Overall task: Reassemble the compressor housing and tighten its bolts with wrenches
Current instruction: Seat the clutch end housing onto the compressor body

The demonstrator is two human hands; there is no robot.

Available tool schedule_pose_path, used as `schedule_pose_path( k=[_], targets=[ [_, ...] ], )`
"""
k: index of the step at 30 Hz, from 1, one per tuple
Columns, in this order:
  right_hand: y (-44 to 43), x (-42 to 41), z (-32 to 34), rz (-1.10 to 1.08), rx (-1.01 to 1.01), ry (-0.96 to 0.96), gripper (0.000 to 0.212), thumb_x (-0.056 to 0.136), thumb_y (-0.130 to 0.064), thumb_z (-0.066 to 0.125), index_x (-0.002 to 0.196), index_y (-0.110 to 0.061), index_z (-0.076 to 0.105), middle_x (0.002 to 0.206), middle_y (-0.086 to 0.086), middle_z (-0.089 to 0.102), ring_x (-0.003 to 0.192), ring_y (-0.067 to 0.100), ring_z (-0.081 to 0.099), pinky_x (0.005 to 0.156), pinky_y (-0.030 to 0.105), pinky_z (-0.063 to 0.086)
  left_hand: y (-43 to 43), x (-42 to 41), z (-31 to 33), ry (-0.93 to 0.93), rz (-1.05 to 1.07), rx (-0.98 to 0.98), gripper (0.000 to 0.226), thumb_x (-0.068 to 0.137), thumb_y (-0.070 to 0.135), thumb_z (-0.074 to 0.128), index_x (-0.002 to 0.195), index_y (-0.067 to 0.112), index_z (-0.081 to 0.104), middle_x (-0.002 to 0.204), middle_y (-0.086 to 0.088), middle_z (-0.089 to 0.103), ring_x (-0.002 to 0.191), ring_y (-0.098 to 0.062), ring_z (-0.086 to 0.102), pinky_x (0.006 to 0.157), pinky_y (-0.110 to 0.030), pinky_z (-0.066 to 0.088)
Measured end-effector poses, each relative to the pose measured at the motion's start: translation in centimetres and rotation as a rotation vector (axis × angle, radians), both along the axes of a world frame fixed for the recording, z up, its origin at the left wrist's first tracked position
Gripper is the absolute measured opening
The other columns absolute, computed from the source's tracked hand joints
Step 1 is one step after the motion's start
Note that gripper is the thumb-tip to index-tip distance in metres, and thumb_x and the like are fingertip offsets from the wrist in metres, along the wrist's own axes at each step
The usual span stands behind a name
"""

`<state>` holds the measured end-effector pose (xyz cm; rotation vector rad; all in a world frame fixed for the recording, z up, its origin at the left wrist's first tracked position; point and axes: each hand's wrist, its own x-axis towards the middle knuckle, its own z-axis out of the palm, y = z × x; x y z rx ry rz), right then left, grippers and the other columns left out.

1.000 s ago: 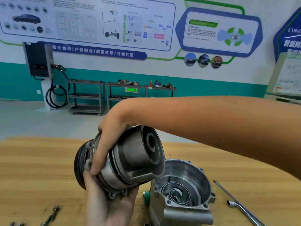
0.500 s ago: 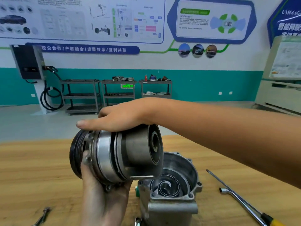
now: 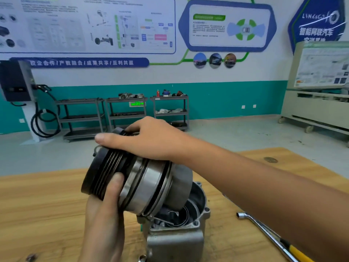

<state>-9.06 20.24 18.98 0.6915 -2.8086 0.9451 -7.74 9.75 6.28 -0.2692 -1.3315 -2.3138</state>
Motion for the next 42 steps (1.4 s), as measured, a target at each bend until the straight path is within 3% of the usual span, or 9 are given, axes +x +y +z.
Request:
schedule_pose_path(
  k=[5,10,13,16,22,32,37,39,42],
  targets=[
    [2.9,0.3,-2.0,-0.065,-0.278,-0.046,0.060,0.071,-0.071,0.061,0.109,-0.025,0.067,0.105,-0.011,0.067,0.096,0.007,0.062,0.088,0.031,0.052,-0.3,-0.3,-0.2,-0.015,-0.006,-0.211,0.071,0.034,0.058,0.083,0.097,0.032,0.065,0.097,0.007,0.072,0.090,-0.007,0.068,0.064,-0.021,0.054],
    [5.0,0.4,-4.4,-0.065,-0.469,-0.100,0.072,0.070,-0.068,0.063,0.126,-0.023,0.060,0.123,-0.009,0.061,0.110,0.008,0.059,0.097,0.034,0.048,0.2,-0.5,0.3,0.003,0.037,-0.410,0.065,0.039,0.051,0.073,0.100,0.030,0.062,0.093,0.015,0.072,0.085,-0.002,0.067,0.066,-0.022,0.051],
    [6.2,0.9,-5.4,-0.051,-0.590,-0.105,0.073,0.065,-0.067,0.062,0.124,-0.024,0.062,0.120,-0.014,0.063,0.105,-0.001,0.059,0.091,0.023,0.049,0.4,-0.5,0.7,0.020,0.031,-0.508,0.076,0.037,0.051,0.077,0.108,0.031,0.062,0.101,0.012,0.071,0.093,-0.006,0.067,0.075,-0.029,0.048],
    [6.9,1.4,-6.4,0.017,-0.730,-0.136,0.061,0.063,-0.062,0.061,0.112,-0.026,0.069,0.103,-0.013,0.071,0.093,-0.003,0.065,0.076,0.012,0.052,0.5,-0.5,1.0,0.024,0.027,-0.604,0.088,0.031,0.054,0.079,0.113,0.029,0.060,0.103,0.012,0.070,0.094,-0.006,0.066,0.076,-0.030,0.049],
    [8.2,1.7,-8.3,0.031,-0.891,-0.159,0.041,0.064,-0.057,0.059,0.095,-0.032,0.071,0.097,-0.016,0.072,0.092,-0.004,0.065,0.072,0.008,0.048,1.1,-0.7,2.4,0.057,0.009,-0.774,0.075,0.028,0.055,0.078,0.099,0.039,0.059,0.097,0.027,0.067,0.087,0.008,0.063,0.070,-0.020,0.045],
    [9.4,2.3,-8.9,-0.046,-0.822,-0.200,0.044,0.065,-0.062,0.054,0.097,-0.036,0.069,0.094,-0.025,0.070,0.085,-0.016,0.060,0.060,-0.002,0.040,1.5,-1.1,3.2,0.095,-0.042,-0.944,0.069,0.033,0.056,0.078,0.098,0.045,0.059,0.099,0.032,0.065,0.092,0.011,0.060,0.073,-0.015,0.046],
    [8.7,2.5,-8.8,-0.024,-0.715,-0.168,0.058,0.051,-0.072,0.057,0.100,-0.041,0.061,0.091,-0.034,0.066,0.085,-0.022,0.056,0.060,-0.002,0.040,0.5,-1.7,4.5,0.101,-0.293,-1.011,0.065,0.043,0.046,0.084,0.102,0.043,0.057,0.099,0.035,0.064,0.094,0.013,0.059,0.068,-0.001,0.043],
    [8.0,2.7,-8.7,-0.005,-0.648,-0.137,0.064,0.046,-0.065,0.067,0.104,-0.041,0.051,0.090,-0.036,0.062,0.083,-0.026,0.053,0.060,-0.003,0.041,-0.2,-1.7,5.0,0.089,-0.361,-1.080,0.063,0.050,0.041,0.090,0.103,0.043,0.055,0.097,0.038,0.062,0.093,0.016,0.058,0.068,-0.001,0.043],
    [7.4,2.7,-8.6,0.006,-0.648,-0.080,0.045,0.057,-0.042,0.077,0.094,-0.040,0.051,0.076,-0.042,0.061,0.076,-0.027,0.054,0.056,-0.003,0.040,-1.8,-2.1,6.1,0.012,-0.444,-1.155,0.049,0.063,0.044,0.080,0.104,0.041,0.055,0.096,0.032,0.065,0.092,0.013,0.059,0.070,-0.005,0.046]
  ],
)
